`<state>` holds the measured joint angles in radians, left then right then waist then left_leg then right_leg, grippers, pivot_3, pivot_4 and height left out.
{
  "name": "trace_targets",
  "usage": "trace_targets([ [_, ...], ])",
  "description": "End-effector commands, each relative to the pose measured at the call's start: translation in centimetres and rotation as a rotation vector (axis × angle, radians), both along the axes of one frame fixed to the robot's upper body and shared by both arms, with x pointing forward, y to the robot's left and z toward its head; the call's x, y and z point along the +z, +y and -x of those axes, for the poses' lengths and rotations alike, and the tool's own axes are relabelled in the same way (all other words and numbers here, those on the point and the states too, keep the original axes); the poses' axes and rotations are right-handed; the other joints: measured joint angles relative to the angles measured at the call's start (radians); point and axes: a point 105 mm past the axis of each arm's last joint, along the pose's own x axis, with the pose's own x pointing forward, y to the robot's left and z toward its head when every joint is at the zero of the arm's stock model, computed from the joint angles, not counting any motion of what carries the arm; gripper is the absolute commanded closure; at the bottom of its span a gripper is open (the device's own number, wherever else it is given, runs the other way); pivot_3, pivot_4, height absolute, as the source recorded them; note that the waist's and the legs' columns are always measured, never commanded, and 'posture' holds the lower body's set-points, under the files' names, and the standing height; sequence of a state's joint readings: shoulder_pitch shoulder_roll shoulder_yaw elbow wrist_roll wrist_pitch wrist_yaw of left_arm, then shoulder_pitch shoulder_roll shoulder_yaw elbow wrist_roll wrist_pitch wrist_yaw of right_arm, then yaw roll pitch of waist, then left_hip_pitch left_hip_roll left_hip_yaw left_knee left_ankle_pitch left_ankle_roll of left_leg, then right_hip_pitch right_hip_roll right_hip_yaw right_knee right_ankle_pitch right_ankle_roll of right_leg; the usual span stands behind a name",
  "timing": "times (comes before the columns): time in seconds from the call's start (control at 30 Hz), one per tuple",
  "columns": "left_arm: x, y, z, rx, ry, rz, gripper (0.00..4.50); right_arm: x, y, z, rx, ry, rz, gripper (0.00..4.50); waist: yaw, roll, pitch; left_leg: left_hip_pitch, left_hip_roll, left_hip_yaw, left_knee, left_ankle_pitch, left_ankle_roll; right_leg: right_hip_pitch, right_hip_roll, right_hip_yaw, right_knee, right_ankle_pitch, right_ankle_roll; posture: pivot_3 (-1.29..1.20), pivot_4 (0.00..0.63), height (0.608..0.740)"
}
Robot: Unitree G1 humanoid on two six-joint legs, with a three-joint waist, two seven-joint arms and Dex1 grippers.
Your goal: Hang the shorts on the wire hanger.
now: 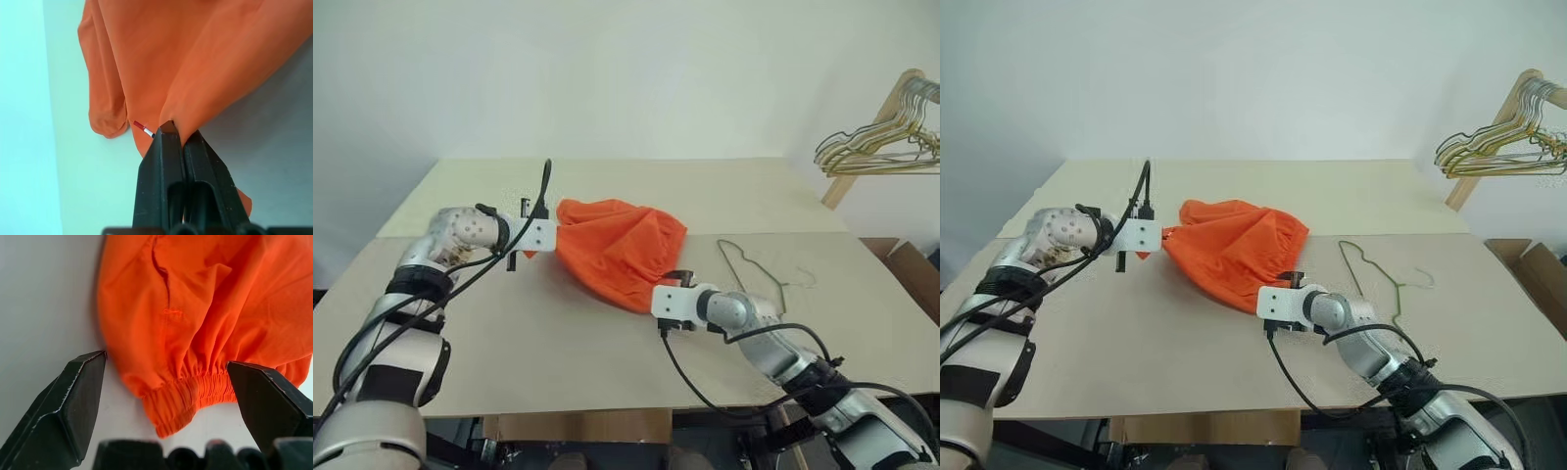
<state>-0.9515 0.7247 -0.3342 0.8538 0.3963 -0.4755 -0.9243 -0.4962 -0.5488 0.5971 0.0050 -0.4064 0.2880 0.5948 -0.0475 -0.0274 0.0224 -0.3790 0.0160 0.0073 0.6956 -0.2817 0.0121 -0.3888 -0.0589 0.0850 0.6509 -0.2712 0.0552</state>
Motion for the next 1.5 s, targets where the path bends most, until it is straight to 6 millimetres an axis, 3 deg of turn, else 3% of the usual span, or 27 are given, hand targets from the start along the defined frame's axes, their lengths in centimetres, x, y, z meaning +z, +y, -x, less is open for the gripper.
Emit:
trace_targets([
  [0.03,1.4,0.4,0.2,0.006,-0.037,0.029,4.5,-1.2,-0.7,-1.2,-0.056,-0.033,0.035,0.18,-0.002,-0.001,-0.001,0.002,0.0,0.0,0.0,0.0,0.0,0.001,0.0,0.0,0.0,0.0,0.0,-0.01,0.0,0.74],
  [0.13,1.5,0.7,0.4,0.017,-0.036,0.033,4.5,-1.6,-0.7,-1.9,-0.071,-0.047,0.033,0.86,-0.003,-0.002,-0.002,0.005,0.0,0.0,0.0,0.0,0.0,0.002,0.0,0.001,0.004,0.0,0.0,-0.01,0.0,0.74],
  [0.3,1.5,1.1,0.8,0.029,-0.035,0.033,4.5,-0.8,-0.6,-2.4,-0.082,-0.083,0.0,2.66,0.002,-0.002,-0.002,0.006,0.0,0.0,0.0,0.0,-0.001,0.002,0.0,0.001,0.005,0.0,0.0,0.0,0.0,0.74],
  [0.47,0.0,0.9,2.1,-0.009,0.014,0.009,4.5,0.1,-1.1,-1.6,-0.053,-0.085,-0.019,4.39,0.003,-0.002,-0.002,0.002,0.0,-0.004,-0.001,0.0,0.0,0.0,0.0,0.001,0.006,0.0,0.0,0.0,0.0,0.74],
  [0.67,-1.8,0.9,5.3,-0.103,0.124,-0.036,4.5,2.1,-1.7,1.7,0.077,-0.029,-0.091,4.48,0.002,-0.001,-0.002,0.0,0.0,-0.005,-0.001,0.0,0.0,-0.002,0.0,0.001,0.006,0.0,0.0,-0.01,0.0,0.74],
  [0.83,-2.9,2.7,11.6,-0.25,0.349,-0.131,4.5,4.2,-3.0,5.2,0.206,0.008,-0.117,4.48,-0.006,-0.001,-0.001,0.0,0.001,-0.005,-0.001,0.0,0.0,-0.003,0.0,0.002,0.005,-0.001,-0.001,-0.02,0.0,0.74],
  [1.03,-3.0,3.2,19.4,-0.351,0.59,-0.115,4.5,4.8,-5.3,8.7,0.316,0.136,-0.054,4.48,0.003,0.0,-0.001,0.006,0.003,-0.002,-0.002,0.0,0.0,0.002,0.0,0.003,0.004,-0.002,-0.001,-0.02,0.0,0.74],
  [1.27,-2.5,2.7,20.7,-0.325,0.62,-0.065,4.5,5.0,-6.1,9.0,0.34,0.174,-0.043,4.48,0.025,0.0,-0.001,0.012,0.004,0.007,-0.002,0.0,0.0,0.006,0.0,0.003,0.005,-0.003,-0.001,0.0,0.0,0.74],
  [1.5,-2.3,1.5,19.6,-0.332,0.588,-0.036,4.5,5.2,-5.9,8.0,0.334,0.153,-0.045,4.48,0.033,0.0,-0.001,0.009,0.003,0.009,-0.002,-0.001,0.001,0.003,0.0,0.004,0.004,-0.004,-0.001,0.0,0.0,0.74],
])
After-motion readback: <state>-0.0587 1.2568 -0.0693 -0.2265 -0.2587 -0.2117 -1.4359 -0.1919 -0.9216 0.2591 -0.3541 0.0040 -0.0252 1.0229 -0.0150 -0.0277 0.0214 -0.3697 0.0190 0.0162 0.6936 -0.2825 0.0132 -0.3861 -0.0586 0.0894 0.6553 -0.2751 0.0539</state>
